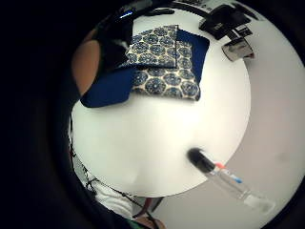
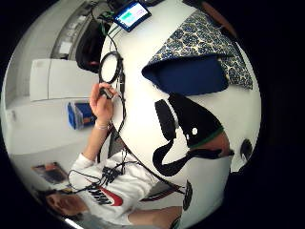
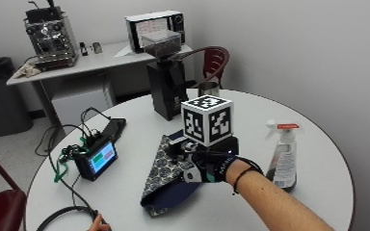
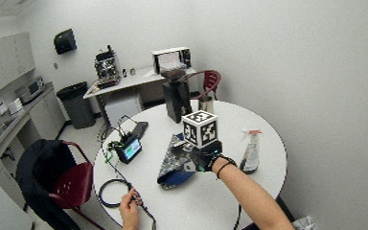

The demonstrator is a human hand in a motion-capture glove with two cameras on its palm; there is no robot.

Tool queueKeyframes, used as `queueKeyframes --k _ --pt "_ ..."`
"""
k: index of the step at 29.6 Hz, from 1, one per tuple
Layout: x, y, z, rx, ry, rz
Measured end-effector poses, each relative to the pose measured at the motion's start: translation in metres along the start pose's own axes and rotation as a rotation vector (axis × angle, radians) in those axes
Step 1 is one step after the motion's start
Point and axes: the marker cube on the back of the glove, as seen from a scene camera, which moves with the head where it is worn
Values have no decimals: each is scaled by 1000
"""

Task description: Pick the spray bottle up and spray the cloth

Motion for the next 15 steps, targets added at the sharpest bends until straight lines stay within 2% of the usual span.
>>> queueKeyframes --k 15 --pt "-1 -3 -3 2 11 15"
